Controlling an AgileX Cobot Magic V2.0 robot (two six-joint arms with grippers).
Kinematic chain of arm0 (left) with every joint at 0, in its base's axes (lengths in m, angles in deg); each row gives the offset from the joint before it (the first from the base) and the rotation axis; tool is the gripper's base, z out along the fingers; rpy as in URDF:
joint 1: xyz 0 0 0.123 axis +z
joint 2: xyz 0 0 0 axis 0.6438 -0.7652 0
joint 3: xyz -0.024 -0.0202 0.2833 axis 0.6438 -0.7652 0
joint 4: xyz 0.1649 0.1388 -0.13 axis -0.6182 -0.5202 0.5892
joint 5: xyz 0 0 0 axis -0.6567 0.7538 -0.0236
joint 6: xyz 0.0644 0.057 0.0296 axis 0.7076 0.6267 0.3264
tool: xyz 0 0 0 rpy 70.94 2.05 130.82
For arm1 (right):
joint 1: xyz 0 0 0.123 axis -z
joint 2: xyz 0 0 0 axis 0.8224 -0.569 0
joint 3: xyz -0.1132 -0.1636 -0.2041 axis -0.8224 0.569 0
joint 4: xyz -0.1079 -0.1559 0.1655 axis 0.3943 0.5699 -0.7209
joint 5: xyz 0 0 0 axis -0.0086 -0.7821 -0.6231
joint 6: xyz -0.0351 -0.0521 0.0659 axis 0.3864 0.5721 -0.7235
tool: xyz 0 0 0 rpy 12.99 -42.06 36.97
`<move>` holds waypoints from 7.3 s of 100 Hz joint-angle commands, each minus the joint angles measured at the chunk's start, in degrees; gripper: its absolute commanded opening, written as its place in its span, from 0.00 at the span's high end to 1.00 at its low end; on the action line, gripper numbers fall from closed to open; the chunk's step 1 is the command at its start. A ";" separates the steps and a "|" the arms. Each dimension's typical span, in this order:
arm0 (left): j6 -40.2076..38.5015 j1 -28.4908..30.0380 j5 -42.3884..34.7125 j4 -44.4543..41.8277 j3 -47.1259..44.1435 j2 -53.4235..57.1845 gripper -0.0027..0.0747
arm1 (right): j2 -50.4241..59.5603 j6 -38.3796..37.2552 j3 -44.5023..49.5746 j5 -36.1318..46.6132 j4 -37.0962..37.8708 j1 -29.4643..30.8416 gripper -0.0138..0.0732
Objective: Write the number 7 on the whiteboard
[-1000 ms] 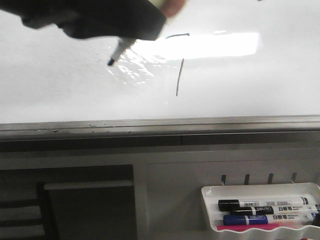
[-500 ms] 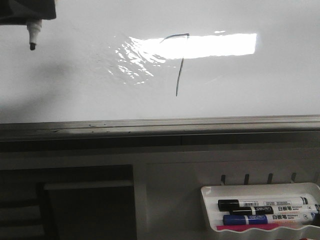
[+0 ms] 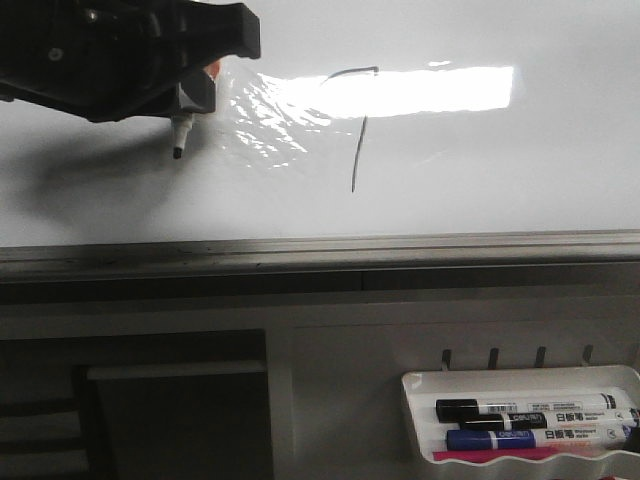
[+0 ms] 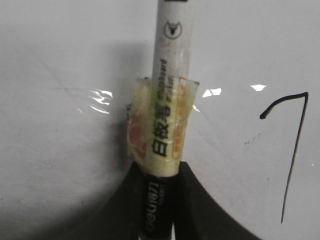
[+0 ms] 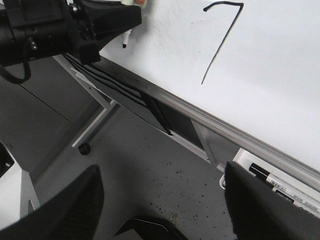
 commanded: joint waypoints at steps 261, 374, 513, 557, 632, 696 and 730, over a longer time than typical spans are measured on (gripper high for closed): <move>22.12 3.49 14.97 -4.01 -23.63 66.67 0.99 | 39.38 25.75 32.25 37.13 -26.14 -1.01 0.91; 22.12 3.49 9.88 0.48 -32.41 83.98 0.99 | 52.55 25.63 40.49 41.51 -29.65 -1.01 0.91; -33.16 40.37 20.21 -61.22 -45.57 84.07 0.99 | 52.55 25.63 40.49 41.51 -29.65 -1.01 0.91; -33.16 40.46 19.96 -59.77 -45.57 84.07 0.99 | 52.55 25.63 40.49 41.51 -29.65 -1.01 0.91; -33.16 40.46 19.96 -59.77 -45.57 84.07 0.99 | 52.55 25.63 40.49 44.00 -29.65 -1.01 0.91; -33.16 40.46 19.96 -59.77 -45.57 84.07 0.99 | 51.16 -42.74 51.86 66.65 50.20 -1.11 0.91; -33.16 40.46 19.96 -59.77 -45.46 84.07 0.99 | 54.80 -42.74 53.76 61.41 53.89 -1.14 0.91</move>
